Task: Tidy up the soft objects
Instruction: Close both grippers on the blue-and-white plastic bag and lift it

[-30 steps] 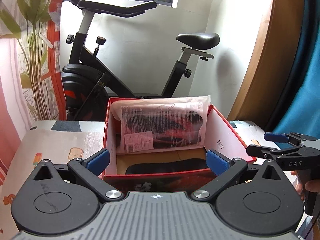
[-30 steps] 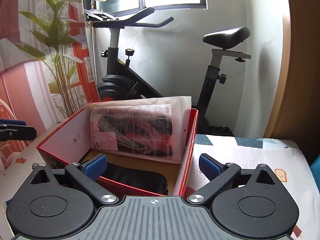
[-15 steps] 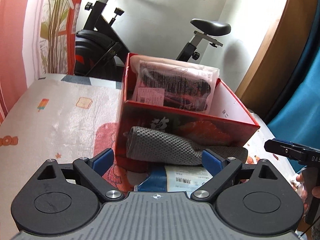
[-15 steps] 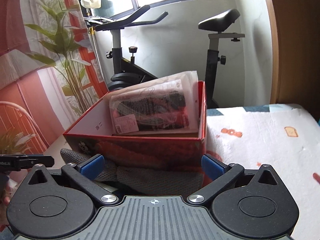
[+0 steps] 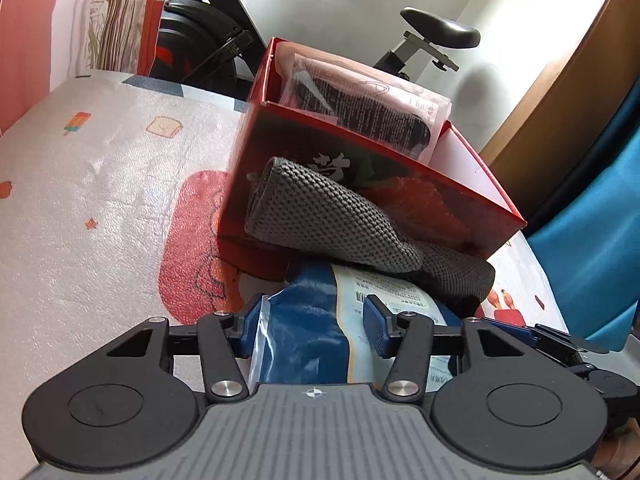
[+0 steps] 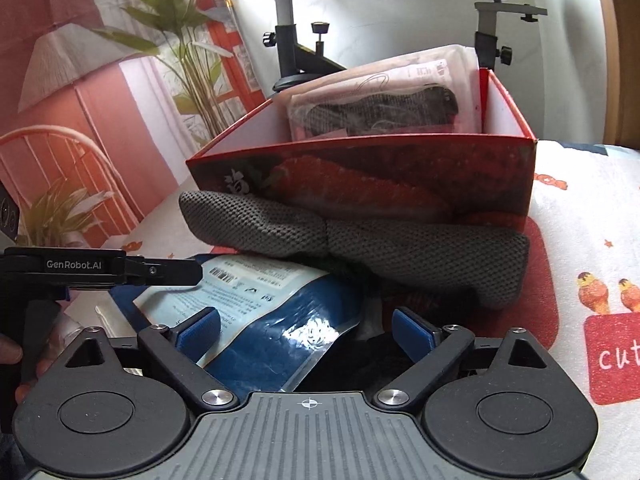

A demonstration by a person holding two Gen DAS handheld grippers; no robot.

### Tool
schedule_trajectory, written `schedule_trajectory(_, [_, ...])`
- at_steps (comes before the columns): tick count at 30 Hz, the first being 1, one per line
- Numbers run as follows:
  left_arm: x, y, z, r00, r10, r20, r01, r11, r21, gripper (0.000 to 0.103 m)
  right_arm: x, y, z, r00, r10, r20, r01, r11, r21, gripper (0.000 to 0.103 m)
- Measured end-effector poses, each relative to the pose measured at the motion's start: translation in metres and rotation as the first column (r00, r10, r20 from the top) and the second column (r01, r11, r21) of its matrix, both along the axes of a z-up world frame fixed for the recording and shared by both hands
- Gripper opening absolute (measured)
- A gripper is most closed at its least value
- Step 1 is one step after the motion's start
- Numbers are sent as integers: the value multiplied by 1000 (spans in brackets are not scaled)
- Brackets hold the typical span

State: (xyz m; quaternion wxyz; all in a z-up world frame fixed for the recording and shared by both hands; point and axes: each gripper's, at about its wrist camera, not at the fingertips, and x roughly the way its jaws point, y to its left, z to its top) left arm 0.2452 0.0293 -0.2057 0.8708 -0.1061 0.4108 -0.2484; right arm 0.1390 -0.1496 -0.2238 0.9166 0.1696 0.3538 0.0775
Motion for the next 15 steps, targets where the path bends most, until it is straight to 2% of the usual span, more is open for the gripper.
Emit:
schedule_trajectory(4, [-12, -2, -10, 1000, 7, -12, -7, 1000, -11, 46, -4, 2, -8, 1000, 16, -21, -16, 1000, 7, 73])
schedule_trajectory(7, [-22, -1, -15, 1000, 13, -17, -13, 1000, -17, 43, -7, 1, -13, 999, 22, -33, -22, 1000, 2, 65])
schedule_trajectory(15, [-50, -6, -28, 1000, 19, -8, -19, 1000, 10, 41, -25, 4, -25, 999, 23, -28, -25, 997, -78, 54])
